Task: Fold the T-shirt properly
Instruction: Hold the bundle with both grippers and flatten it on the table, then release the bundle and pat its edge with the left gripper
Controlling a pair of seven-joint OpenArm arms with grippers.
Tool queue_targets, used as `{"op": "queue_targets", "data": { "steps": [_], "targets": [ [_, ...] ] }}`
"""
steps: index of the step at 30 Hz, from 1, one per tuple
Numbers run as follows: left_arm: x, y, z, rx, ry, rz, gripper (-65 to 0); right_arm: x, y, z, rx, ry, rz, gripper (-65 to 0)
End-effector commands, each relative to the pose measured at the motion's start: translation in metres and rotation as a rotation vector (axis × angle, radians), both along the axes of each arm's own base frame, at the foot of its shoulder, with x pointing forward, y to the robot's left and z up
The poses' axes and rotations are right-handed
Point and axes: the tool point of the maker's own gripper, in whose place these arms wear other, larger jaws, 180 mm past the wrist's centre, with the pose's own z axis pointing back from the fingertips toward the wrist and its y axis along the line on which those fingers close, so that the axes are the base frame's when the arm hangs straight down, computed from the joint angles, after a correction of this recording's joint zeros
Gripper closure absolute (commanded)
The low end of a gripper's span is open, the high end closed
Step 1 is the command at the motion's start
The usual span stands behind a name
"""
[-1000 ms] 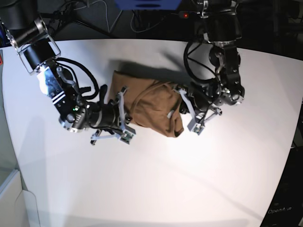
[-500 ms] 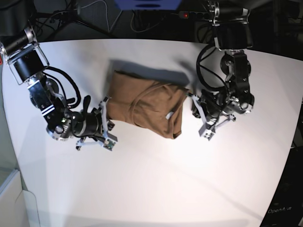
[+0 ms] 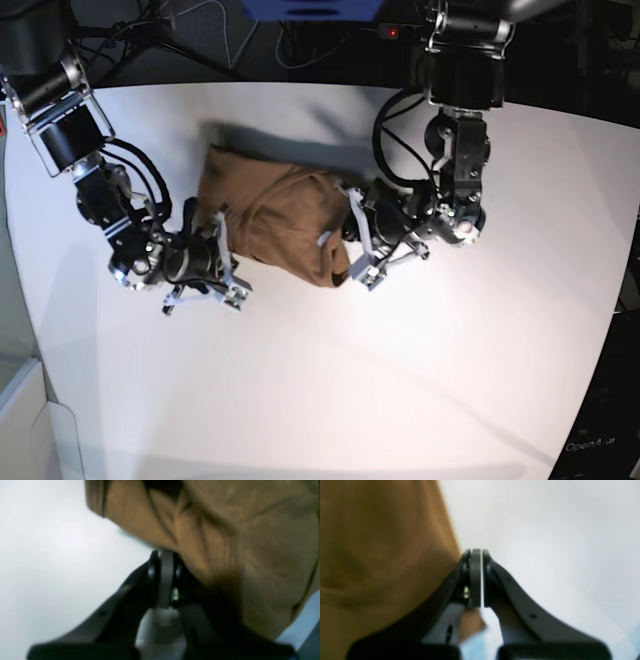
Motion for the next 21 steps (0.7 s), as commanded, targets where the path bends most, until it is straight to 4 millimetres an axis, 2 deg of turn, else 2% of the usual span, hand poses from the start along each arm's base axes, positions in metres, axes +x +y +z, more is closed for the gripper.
{"op": "queue_targets", "data": {
  "steps": [1,3,7,9,11,14,17,19,21],
  "targets": [
    [-0.05,0.031,-0.045,0.224,0.199,-0.064,-2.5,0.009,-0.003,0.01,0.0,-0.042,0.002,-0.1],
    [-0.049,0.029,-0.046,0.208,0.196,-0.059,-2.5,0.001,0.003,0.002,0.006,-0.031,0.009,-0.1],
    [-0.032,0.032,-0.039,0.182,0.156,-0.022,-2.5,-0.017,0.002,-0.014,-0.011,0.004,0.014,-0.1],
    [-0.025,0.043,-0.037,0.167,0.152,0.035,-2.5,-0.026,0.001,-0.021,-0.019,0.02,0.016,-0.1],
    [-0.008,0.053,-0.028,0.155,0.126,0.083,-2.5,-0.032,-0.001,-0.026,-0.026,0.034,0.016,-0.1],
    [0.01,0.075,-0.019,0.134,0.103,0.177,-2.5,-0.036,-0.004,-0.029,-0.035,0.045,0.012,-0.1],
    [0.027,0.094,-0.007,0.12,0.056,0.247,-2.5,-0.048,-0.005,-0.037,-0.035,0.071,0.013,-0.1],
    [0.034,0.112,-0.001,0.141,0.049,0.275,-2.5,-0.051,-0.005,-0.039,-0.035,0.079,0.013,-0.1],
    [0.027,0.127,-0.003,0.206,0.099,0.257,-2.5,-0.057,-0.004,-0.043,-0.034,0.091,0.013,-0.1]
  ]
}}
